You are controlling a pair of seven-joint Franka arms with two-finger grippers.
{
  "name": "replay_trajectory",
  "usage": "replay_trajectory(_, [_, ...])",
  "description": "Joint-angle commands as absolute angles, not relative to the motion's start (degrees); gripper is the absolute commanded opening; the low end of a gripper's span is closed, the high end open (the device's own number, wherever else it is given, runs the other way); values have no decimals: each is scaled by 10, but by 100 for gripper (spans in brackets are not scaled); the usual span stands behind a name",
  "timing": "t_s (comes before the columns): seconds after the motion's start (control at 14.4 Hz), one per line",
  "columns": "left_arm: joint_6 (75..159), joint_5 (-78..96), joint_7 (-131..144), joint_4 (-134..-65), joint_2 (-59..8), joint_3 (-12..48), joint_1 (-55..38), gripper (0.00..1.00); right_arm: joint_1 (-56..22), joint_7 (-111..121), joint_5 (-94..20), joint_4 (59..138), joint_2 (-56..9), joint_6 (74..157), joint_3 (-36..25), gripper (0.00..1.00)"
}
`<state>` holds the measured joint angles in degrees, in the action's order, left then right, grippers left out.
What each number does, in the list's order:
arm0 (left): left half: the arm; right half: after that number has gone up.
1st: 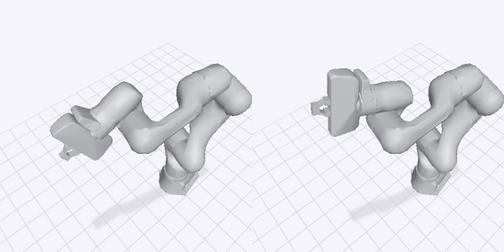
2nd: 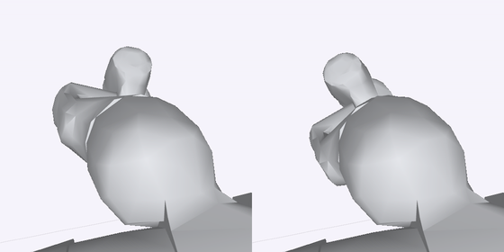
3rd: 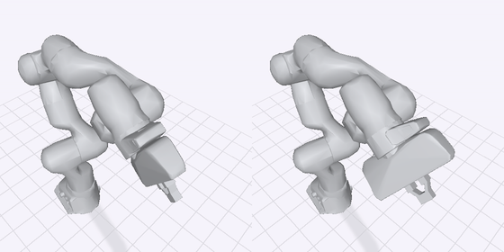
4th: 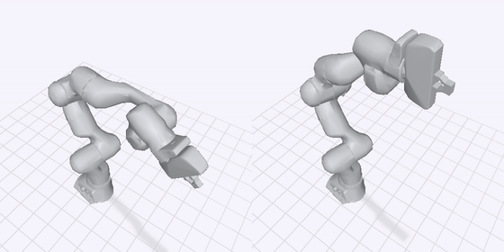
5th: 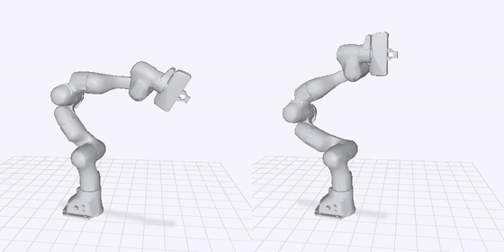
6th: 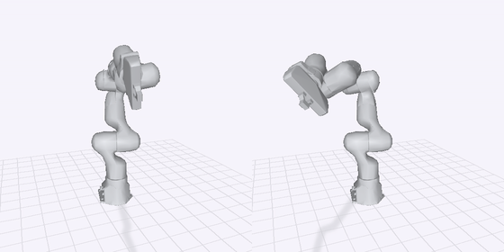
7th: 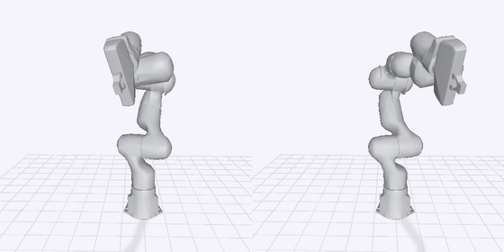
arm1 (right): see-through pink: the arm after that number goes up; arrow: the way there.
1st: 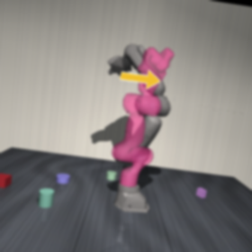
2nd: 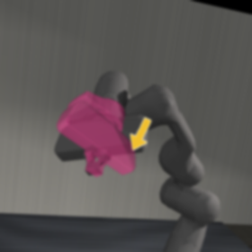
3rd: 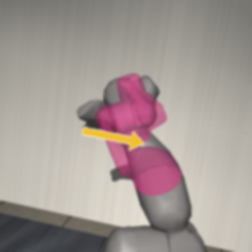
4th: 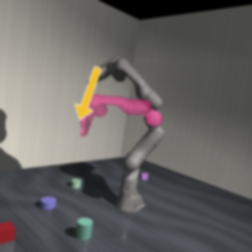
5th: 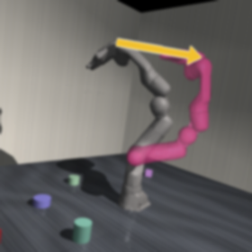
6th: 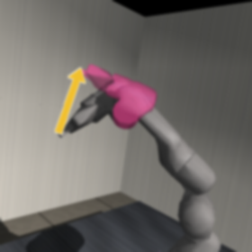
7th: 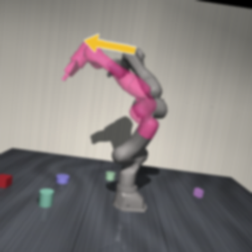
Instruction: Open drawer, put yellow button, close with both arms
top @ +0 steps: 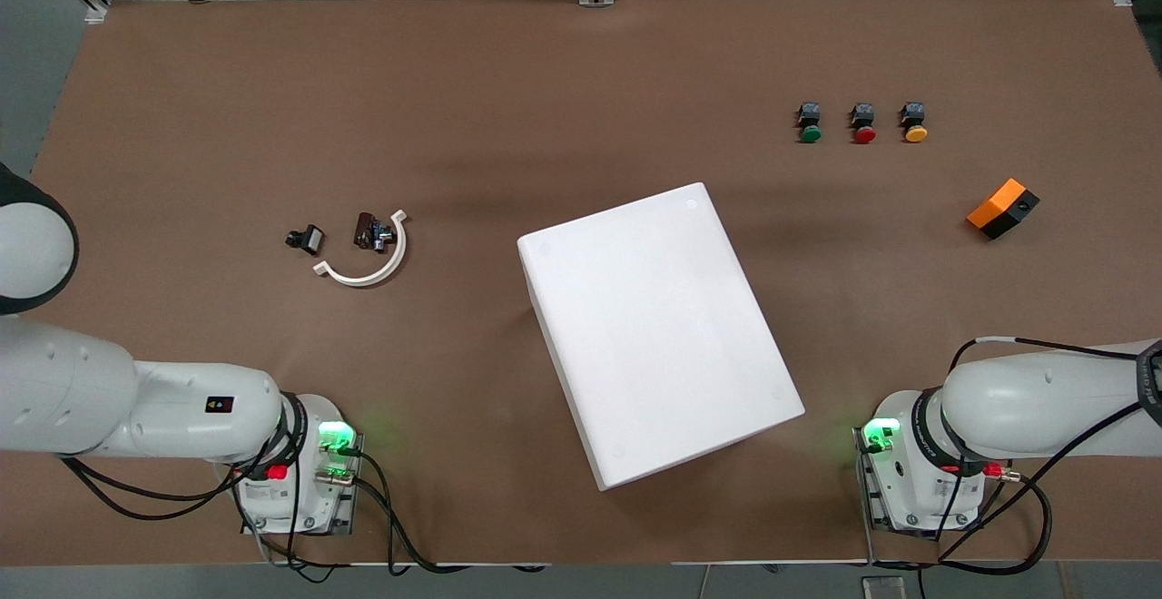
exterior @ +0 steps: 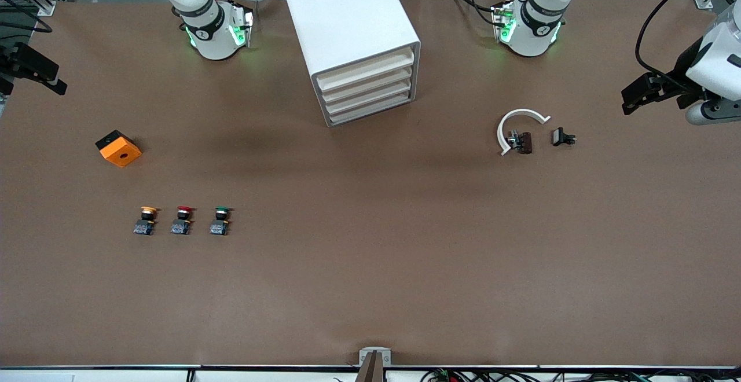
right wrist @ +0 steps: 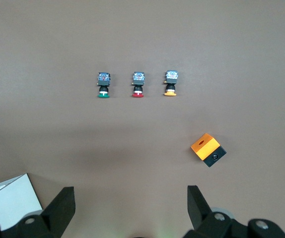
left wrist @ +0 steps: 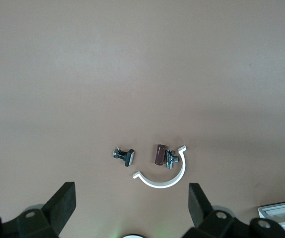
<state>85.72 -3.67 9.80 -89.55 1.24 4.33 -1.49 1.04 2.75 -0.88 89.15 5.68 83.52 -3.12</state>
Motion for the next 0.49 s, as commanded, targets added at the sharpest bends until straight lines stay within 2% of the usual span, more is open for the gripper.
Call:
replay_trajectory(0.0, [846,-47,98,-874,-1,45,-18,100,12,30,-18,904,70,841,-31,100])
replay_trajectory(0.21, [846,-47,98,-865,-14,45,-17,100,11,30,-18,904,70,841,-31,100])
replay_trajectory(0.42, [846,-59,98,-828,-57,45,-17,100,11,31,-18,904,70,841,-30,100])
